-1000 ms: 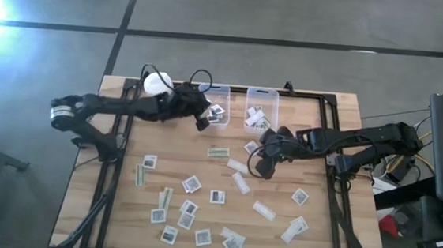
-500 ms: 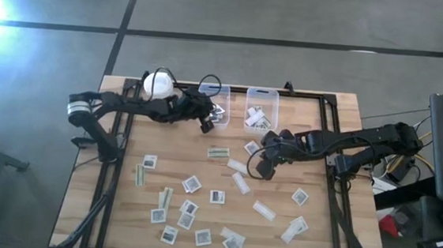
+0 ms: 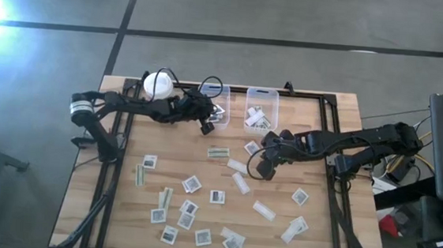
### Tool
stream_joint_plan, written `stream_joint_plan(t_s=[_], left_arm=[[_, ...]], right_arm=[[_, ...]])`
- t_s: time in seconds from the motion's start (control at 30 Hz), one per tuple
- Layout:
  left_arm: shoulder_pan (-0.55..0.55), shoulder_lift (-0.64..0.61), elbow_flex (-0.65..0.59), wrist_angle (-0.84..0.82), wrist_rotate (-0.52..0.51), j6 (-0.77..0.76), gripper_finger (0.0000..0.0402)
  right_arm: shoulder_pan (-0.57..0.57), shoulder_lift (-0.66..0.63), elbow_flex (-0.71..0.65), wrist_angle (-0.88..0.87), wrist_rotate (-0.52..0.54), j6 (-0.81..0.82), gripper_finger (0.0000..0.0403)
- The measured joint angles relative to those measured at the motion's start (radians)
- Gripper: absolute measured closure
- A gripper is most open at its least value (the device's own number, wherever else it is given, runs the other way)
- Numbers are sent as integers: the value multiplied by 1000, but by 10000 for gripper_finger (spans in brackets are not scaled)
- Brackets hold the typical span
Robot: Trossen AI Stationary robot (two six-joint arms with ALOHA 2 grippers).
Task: Pick & Place First Aid Supplies
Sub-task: Put the towelette pack into the left transparent bin
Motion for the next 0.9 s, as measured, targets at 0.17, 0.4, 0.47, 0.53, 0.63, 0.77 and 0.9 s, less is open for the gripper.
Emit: stream_joint_plan(t_s=[0.17,0.4,0.47,0.53,0.63,0.77,0.9], left_arm=[[0,0,0,0,1,1,356],[0,-2,0,-1,-1,13,267],[0,-14,2,-17,-2,13,248],[0,-32,16,-53,-2,13,235],[0,-73,38,-129,-3,13,229],[-9,-152,45,-205,-3,13,228],[-38,-246,29,-277,-3,12,228]], right_arm=[[0,0,0,0,-1,0,346],[0,0,1,0,-2,-1,346],[0,0,1,0,-3,-1,346],[0,0,0,1,-3,-1,346],[0,0,0,2,-3,-1,346],[1,0,0,3,-3,-1,346],[8,0,0,6,-5,-1,346]])
